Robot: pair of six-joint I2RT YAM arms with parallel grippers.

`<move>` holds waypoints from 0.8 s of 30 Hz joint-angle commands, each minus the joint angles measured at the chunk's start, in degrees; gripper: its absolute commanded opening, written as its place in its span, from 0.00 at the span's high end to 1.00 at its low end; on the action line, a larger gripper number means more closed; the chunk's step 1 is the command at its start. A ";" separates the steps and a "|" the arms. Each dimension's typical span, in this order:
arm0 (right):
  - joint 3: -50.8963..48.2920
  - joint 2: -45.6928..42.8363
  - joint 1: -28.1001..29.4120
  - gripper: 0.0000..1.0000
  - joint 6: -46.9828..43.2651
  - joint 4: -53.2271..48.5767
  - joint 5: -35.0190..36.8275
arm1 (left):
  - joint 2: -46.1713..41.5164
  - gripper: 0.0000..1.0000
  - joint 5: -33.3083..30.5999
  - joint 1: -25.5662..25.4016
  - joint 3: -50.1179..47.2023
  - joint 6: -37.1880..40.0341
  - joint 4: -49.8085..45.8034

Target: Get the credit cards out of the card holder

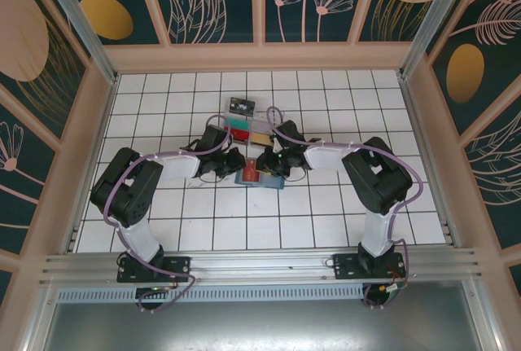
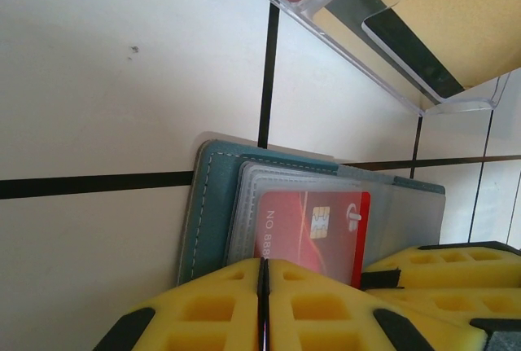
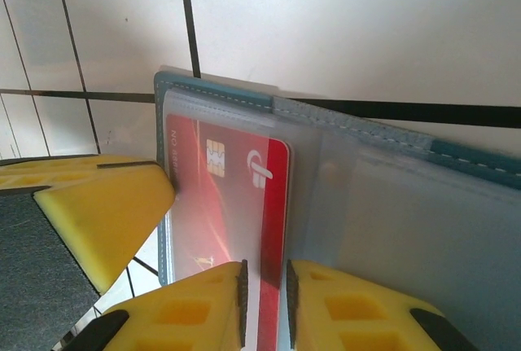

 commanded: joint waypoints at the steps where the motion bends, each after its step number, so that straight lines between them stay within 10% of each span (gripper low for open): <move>1: 0.80 1.28 -0.23 0.78 0.92 0.05 0.00 | 0.35 0.88 -2.19 -0.25 -2.30 0.32 -4.40; 24: -5.29 -1.61 -4.11 1.00 -0.27 6.86 -7.92 | -1.01 0.87 -2.86 -0.25 -1.56 1.34 -5.49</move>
